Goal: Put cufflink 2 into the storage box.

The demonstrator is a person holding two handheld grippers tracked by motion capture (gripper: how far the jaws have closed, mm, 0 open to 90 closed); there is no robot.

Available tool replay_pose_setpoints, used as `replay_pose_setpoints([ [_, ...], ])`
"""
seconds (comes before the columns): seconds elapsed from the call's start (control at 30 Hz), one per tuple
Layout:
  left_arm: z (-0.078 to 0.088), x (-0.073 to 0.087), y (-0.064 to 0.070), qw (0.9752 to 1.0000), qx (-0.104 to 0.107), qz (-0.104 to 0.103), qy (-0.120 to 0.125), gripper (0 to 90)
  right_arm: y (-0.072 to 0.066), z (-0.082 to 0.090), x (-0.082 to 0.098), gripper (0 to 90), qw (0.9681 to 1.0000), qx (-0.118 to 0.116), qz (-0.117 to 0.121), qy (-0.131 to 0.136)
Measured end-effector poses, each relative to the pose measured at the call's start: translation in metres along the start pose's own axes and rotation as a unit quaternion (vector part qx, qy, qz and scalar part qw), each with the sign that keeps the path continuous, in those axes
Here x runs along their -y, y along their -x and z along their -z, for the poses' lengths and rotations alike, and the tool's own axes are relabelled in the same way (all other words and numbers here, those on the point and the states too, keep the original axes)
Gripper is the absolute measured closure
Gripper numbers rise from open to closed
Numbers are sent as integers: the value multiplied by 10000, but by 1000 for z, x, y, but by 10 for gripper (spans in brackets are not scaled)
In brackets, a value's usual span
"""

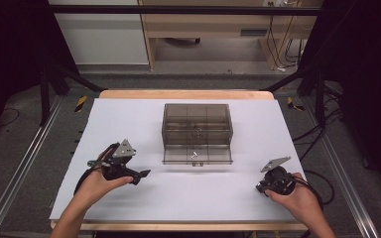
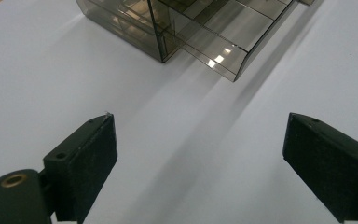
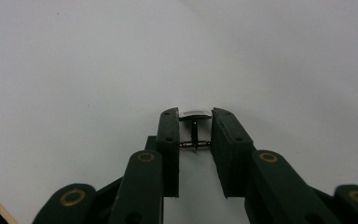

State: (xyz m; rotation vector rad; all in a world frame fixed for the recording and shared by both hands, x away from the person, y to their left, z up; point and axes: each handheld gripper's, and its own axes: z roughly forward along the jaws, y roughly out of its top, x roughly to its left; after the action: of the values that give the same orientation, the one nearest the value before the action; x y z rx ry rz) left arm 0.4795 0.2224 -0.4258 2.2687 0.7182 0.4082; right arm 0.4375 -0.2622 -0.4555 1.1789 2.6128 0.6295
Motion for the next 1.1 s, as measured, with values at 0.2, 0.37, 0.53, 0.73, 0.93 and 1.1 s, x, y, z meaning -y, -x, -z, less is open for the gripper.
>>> replay_pose_setpoints([
  [0.2, 0, 0, 0, 10000, 7, 7, 7, 96, -1, 1, -2, 736, 10000, -21, -36, 57],
  [0.37, 1, 1, -1, 10000, 0, 28, 0, 96, -3, 4, -7, 736, 9999, -38, -34, 148],
  [0.53, 0, 1, -2, 10000, -5, 27, -17, 96, -5, 9, -17, 736, 9995, -38, 41, 295],
  [0.73, 0, 1, -2, 10000, -12, 32, -10, 96, -8, 17, -33, 736, 9991, -53, 27, 421],
  [0.93, 1, 2, -4, 10000, -28, 57, -13, 96, -8, 26, -56, 735, 9982, -15, 167, 575],
  [1.1, 2, 3, -5, 10000, -36, 72, 6, 96, -10, 34, -75, 735, 9971, 19, 283, 706],
])
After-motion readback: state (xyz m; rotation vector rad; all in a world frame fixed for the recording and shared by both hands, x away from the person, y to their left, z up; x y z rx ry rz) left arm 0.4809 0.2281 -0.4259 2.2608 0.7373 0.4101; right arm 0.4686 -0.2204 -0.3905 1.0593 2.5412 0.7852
